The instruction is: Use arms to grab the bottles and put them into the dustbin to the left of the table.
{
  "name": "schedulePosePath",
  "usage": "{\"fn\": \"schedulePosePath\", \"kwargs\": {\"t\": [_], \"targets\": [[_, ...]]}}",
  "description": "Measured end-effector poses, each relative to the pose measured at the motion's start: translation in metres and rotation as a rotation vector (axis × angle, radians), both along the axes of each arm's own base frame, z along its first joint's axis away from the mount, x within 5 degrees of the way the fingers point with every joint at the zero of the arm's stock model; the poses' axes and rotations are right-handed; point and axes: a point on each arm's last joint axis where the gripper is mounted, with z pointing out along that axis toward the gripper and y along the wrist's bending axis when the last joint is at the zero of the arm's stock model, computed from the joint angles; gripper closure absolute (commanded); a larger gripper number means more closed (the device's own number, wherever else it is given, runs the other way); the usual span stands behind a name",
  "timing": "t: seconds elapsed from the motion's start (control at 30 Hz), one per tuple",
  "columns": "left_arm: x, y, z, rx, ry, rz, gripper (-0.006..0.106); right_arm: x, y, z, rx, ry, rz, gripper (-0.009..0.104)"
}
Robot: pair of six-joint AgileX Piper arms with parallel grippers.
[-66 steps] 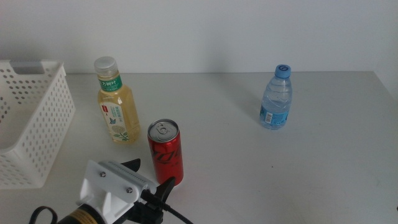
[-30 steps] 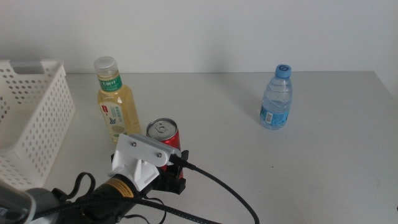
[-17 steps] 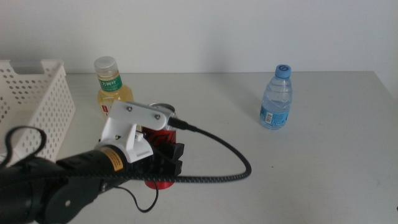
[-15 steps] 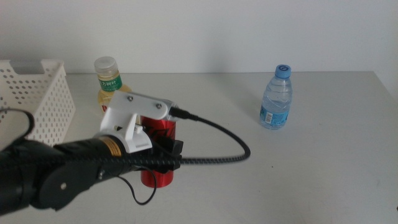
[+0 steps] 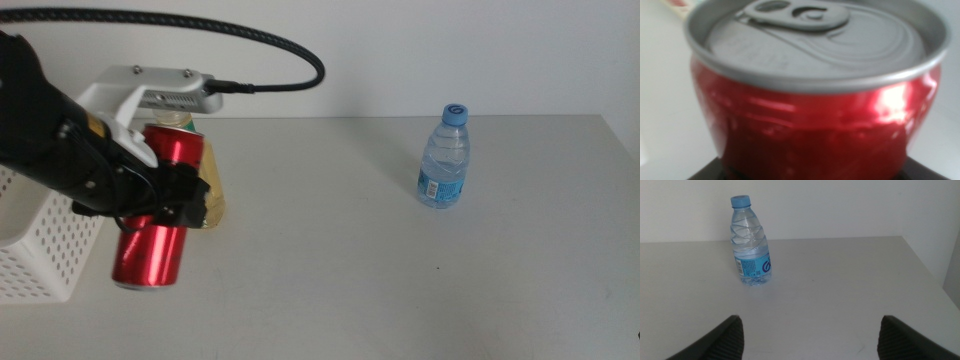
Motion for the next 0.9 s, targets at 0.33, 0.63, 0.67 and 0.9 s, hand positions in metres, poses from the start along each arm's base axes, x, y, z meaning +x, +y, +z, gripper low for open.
{"fn": "schedulePosePath", "kwargs": {"t": [0.33, 0.63, 0.67, 0.9], "targets": [[0.037, 0.095, 0.042, 0.062, 0.072, 0.260, 0.102, 0.000, 0.000, 0.000, 0.000, 0.000, 0.000, 0.001], [0.093, 0.167, 0.048, 0.106, 0.083, 0.355, 0.102, 0.000, 0.000, 0.000, 0.000, 0.000, 0.000, 0.001], [0.099, 0.173, 0.045, 0.110, 0.086, 0.357, 0.102, 0.000, 0.000, 0.000, 0.000, 0.000, 0.000, 0.001], [0.130, 0.192, 0.038, 0.177, 0.064, 0.292, 0.102, 0.000, 0.000, 0.000, 0.000, 0.000, 0.000, 0.001]]}}
